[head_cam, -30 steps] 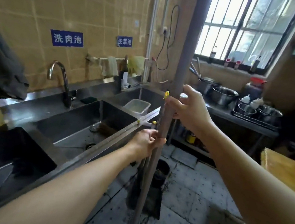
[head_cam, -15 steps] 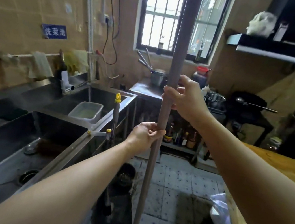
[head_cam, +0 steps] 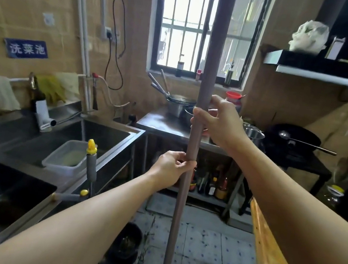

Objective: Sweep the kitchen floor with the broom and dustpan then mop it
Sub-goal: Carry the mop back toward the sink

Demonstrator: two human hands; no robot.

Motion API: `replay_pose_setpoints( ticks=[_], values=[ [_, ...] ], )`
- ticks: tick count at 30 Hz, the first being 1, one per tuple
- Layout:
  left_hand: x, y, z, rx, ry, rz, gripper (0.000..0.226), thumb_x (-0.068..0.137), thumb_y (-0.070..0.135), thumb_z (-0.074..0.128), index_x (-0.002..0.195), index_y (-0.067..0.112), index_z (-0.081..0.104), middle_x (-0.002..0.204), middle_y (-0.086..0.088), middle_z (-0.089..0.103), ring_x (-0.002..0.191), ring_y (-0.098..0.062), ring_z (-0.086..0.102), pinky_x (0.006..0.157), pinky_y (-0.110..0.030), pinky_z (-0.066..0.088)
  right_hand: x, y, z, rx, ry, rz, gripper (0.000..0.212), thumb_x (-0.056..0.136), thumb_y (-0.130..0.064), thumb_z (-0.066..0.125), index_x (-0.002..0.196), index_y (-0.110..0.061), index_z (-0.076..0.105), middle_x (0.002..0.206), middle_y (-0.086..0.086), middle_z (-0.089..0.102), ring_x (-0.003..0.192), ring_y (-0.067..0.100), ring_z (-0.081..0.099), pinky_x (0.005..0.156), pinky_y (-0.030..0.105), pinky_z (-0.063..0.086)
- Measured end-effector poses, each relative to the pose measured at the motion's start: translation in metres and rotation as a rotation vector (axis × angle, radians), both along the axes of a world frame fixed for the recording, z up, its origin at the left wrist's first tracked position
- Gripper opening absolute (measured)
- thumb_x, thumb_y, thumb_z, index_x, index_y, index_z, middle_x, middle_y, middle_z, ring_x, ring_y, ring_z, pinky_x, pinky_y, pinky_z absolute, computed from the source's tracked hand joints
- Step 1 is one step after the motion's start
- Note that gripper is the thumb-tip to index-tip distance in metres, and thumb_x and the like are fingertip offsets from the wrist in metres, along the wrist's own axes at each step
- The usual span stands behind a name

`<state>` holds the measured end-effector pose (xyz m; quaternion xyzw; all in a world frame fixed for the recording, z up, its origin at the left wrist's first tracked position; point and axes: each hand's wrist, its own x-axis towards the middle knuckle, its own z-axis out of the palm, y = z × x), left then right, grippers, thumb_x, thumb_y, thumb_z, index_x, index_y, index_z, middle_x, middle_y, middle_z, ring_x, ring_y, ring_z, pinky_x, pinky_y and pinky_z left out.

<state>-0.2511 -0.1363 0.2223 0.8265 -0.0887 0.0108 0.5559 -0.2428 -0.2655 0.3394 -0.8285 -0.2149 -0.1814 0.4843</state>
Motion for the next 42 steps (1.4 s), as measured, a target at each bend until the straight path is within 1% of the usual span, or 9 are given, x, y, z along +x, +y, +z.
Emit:
replay_pose_setpoints(
  ticks=[7, 13, 18, 23, 27, 30, 34, 38, 42],
  values=[
    [0.092, -0.013, -0.012, -0.013, -0.01, 0.035, 0.014, 0.088, 0.04, 0.061, 0.095, 0.031, 0.069, 0.086, 0.004, 0.07, 0.087, -0.016, 0.066, 0.087, -0.041, 0.055, 0.089, -0.009, -0.01, 0.009, 0.015, 0.023, 0.01, 0.089, -0.021, 0.065, 0.095, -0.025, 0.058, 0.082, 0.005, 0.072, 0.078, 0.02, 0.072, 0.079, 0.048, 0.057],
    [0.18, -0.005, -0.021, -0.012, -0.019, 0.037, 0.011, 0.089, 0.039, 0.06, 0.095, 0.032, 0.067, 0.073, 0.011, 0.062, 0.067, -0.008, 0.058, 0.063, -0.024, 0.046, 0.181, -0.002, -0.019, 0.016, 0.01, 0.019, 0.009, 0.088, -0.021, 0.065, 0.094, -0.024, 0.059, 0.081, 0.006, 0.073, 0.077, 0.022, 0.071, 0.079, 0.049, 0.056],
    [0.264, 0.009, -0.021, -0.022, -0.019, 0.057, 0.019, 0.075, 0.055, 0.062, 0.087, 0.042, 0.069, 0.087, 0.007, 0.07, 0.089, -0.014, 0.067, 0.09, -0.041, 0.053, 0.263, 0.012, -0.013, 0.019, 0.0, 0.051, 0.011, 0.085, -0.023, 0.066, 0.093, -0.027, 0.06, 0.087, 0.004, 0.072, 0.085, 0.025, 0.07, 0.081, 0.05, 0.055],
    [0.33, 0.024, -0.018, -0.007, -0.04, 0.122, 0.006, 0.078, 0.051, 0.064, 0.077, 0.046, 0.066, 0.075, 0.003, 0.066, 0.085, -0.024, 0.067, 0.085, -0.046, 0.054, 0.33, 0.026, -0.007, 0.022, -0.009, 0.125, 0.019, 0.088, -0.019, 0.064, 0.082, -0.034, 0.054, 0.081, 0.0, 0.071, 0.079, 0.02, 0.071, 0.076, 0.041, 0.058],
    [0.374, 0.035, -0.017, -0.011, -0.053, 0.214, 0.01, 0.081, 0.049, 0.064, 0.072, 0.044, 0.065, 0.08, 0.002, 0.067, 0.086, -0.026, 0.067, 0.082, -0.046, 0.056, 0.384, 0.04, -0.007, 0.043, 0.009, 0.216, 0.018, 0.088, -0.016, 0.064, 0.082, -0.031, 0.056, 0.076, 0.003, 0.07, 0.071, 0.022, 0.071, 0.067, 0.037, 0.057],
    [0.407, 0.043, -0.015, -0.005, -0.072, 0.286, 0.021, 0.07, 0.063, 0.06, 0.072, 0.042, 0.065, 0.081, 0.001, 0.069, 0.084, -0.023, 0.067, 0.083, -0.046, 0.055, 0.428, 0.052, -0.007, 0.048, 0.017, 0.292, 0.01, 0.089, -0.013, 0.063, 0.09, -0.022, 0.059, 0.078, 0.01, 0.071, 0.072, 0.023, 0.071, 0.059, 0.029, 0.054],
    [0.454, 0.057, -0.02, -0.059, -0.039, 0.371, 0.043, 0.056, 0.076, 0.061, 0.08, 0.042, 0.068, 0.083, 0.0, 0.072, 0.089, -0.028, 0.068, 0.086, -0.049, 0.053, 0.491, 0.07, -0.01, 0.033, 0.03, 0.4, 0.008, 0.088, -0.016, 0.063, 0.09, -0.023, 0.06, 0.08, 0.014, 0.072, 0.077, 0.03, 0.072, 0.071, 0.047, 0.059],
    [0.489, 0.067, -0.017, -0.056, -0.01, 0.512, 0.023, 0.069, 0.058, 0.06, 0.074, 0.037, 0.068, 0.06, 0.005, 0.059, 0.067, -0.017, 0.057, 0.073, -0.037, 0.047, 0.547, 0.091, -0.013, 0.024, 0.034, 0.52, 0.013, 0.086, -0.018, 0.065, 0.09, -0.029, 0.06, 0.083, 0.015, 0.071, 0.077, 0.032, 0.071, 0.07, 0.053, 0.057],
    [0.514, 0.078, -0.019, -0.085, -0.016, 0.586, 0.018, 0.084, 0.039, 0.063, 0.071, 0.026, 0.065, 0.067, 0.001, 0.061, 0.071, -0.022, 0.059, 0.076, -0.047, 0.051, 0.588, 0.115, -0.019, 0.006, 0.047, 0.595, 0.009, 0.083, -0.023, 0.065, 0.083, -0.03, 0.059, 0.078, 0.017, 0.071, 0.078, 0.037, 0.069, 0.068, 0.055, 0.055]
  ],
)
